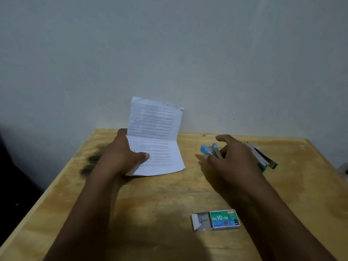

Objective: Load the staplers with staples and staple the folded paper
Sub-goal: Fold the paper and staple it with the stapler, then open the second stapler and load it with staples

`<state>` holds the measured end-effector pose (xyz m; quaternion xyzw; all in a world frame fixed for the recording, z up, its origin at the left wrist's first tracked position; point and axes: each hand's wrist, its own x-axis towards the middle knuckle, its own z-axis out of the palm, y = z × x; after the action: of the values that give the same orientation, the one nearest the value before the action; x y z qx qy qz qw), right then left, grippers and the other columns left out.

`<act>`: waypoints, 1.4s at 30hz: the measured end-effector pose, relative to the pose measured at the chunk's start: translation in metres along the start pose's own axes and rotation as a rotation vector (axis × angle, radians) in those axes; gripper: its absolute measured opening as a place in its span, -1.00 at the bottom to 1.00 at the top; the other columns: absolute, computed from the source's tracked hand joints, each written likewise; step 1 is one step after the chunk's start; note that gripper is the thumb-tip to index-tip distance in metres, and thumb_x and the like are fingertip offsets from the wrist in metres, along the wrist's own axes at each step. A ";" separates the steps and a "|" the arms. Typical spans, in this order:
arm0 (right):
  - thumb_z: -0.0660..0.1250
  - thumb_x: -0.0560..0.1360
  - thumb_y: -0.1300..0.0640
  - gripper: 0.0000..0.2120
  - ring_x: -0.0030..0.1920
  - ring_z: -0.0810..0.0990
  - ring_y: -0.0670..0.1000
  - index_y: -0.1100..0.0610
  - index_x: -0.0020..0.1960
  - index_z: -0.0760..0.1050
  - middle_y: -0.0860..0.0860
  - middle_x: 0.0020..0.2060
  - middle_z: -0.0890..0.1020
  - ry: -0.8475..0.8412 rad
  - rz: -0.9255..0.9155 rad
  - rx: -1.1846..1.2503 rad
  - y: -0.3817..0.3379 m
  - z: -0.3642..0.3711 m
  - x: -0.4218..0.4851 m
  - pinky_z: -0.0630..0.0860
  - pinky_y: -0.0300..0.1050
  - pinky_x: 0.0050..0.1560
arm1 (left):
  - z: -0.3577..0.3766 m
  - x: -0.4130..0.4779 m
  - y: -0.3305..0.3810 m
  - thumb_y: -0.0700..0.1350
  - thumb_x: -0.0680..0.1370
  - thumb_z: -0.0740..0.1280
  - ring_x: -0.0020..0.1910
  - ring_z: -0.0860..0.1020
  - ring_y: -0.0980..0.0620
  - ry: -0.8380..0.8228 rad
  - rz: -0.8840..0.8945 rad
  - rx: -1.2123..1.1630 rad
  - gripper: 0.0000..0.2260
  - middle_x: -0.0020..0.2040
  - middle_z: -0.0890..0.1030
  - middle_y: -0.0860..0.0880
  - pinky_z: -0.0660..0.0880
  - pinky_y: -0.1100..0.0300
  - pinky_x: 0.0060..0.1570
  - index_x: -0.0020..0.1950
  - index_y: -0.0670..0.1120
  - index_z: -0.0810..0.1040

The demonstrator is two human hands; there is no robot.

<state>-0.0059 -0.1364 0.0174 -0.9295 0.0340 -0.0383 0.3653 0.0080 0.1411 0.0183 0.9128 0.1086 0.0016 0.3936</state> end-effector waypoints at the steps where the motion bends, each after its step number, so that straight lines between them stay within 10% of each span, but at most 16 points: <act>1: 0.47 0.45 -0.05 -0.46 -0.03 0.58 0.01 -0.04 0.38 0.41 0.04 0.11 0.65 0.025 -0.020 -0.053 -0.003 0.006 0.000 0.47 -0.12 -0.12 | 0.005 -0.002 0.002 0.12 0.31 0.61 0.29 0.54 -0.14 0.050 -0.077 0.080 -0.05 0.32 0.53 0.02 0.50 -0.02 0.19 0.57 0.01 0.18; 4: 0.47 0.43 -0.13 -0.60 -0.15 0.56 -0.02 -0.05 0.17 0.44 -0.06 -0.12 0.59 0.066 -0.096 -0.211 -0.013 0.021 0.000 0.48 -0.14 -0.22 | 0.018 -0.013 0.012 0.16 0.41 0.54 0.48 0.25 -0.29 0.250 -0.019 0.358 -0.03 0.53 0.25 -0.20 0.31 -0.15 0.37 0.63 0.01 0.01; 8: 0.42 0.45 -0.20 -0.71 -0.14 0.52 -0.04 -0.04 0.01 0.52 -0.06 -0.11 0.64 0.097 -0.143 -0.315 -0.015 0.035 0.004 0.53 -0.14 -0.20 | 0.040 -0.018 0.021 0.10 0.52 0.45 0.42 0.35 -0.13 0.091 0.292 0.423 -0.47 0.49 0.37 -0.04 0.35 -0.08 0.38 0.46 0.16 0.40; 16: 0.21 0.57 -0.20 -0.60 0.18 0.47 0.05 -0.06 0.31 0.55 -0.04 0.12 0.66 0.026 -0.242 -0.342 -0.007 0.030 0.007 0.41 -0.04 0.08 | 0.044 -0.017 0.019 0.08 0.53 0.44 0.30 0.46 -0.03 -0.017 0.295 0.447 -0.78 0.33 0.54 0.04 0.45 -0.04 0.28 0.16 0.14 0.61; 21: 0.38 0.45 -0.21 -0.61 0.15 0.53 0.10 -0.16 0.24 0.49 -0.01 0.12 0.62 0.201 -0.019 -0.199 0.026 -0.025 0.016 0.53 0.12 0.15 | 0.049 -0.018 0.019 0.12 0.53 0.42 0.30 0.44 -0.05 0.025 0.330 0.428 -0.73 0.31 0.51 0.03 0.42 0.00 0.26 0.21 0.13 0.59; 25: 0.47 0.42 -0.13 -0.43 0.12 0.54 0.18 0.00 0.37 0.44 0.14 0.25 0.54 0.012 0.235 -0.399 0.063 -0.054 0.018 0.55 0.07 0.06 | 0.059 -0.017 0.022 0.10 0.53 0.43 0.28 0.45 -0.04 0.085 0.431 0.344 -0.72 0.28 0.52 0.04 0.43 0.00 0.24 0.23 0.13 0.57; 32: 0.41 0.52 0.00 -0.90 -0.18 0.62 -0.05 0.00 -0.08 0.65 -0.03 -0.20 0.67 0.182 -0.003 0.285 0.044 -0.043 0.009 0.49 -0.15 -0.24 | 0.079 -0.027 0.035 0.05 0.55 0.42 0.30 0.41 0.12 0.101 0.663 0.129 -0.59 0.31 0.48 0.11 0.44 0.09 0.29 0.38 0.16 0.46; 42: 0.39 0.50 -0.11 -0.65 -0.35 0.49 0.03 0.16 -0.23 0.71 0.16 -0.37 0.59 -0.120 -0.029 0.685 0.002 -0.015 -0.015 0.44 -0.07 -0.28 | 0.085 -0.037 0.047 0.17 0.50 0.39 -0.04 0.52 0.09 0.073 0.817 0.061 -0.70 -0.04 0.56 0.11 0.53 0.05 -0.09 0.16 0.09 0.66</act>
<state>-0.0224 -0.1470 0.0264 -0.7538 -0.0157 0.0018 0.6570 -0.0118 0.0413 -0.0032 0.8915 -0.2489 0.1871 0.3290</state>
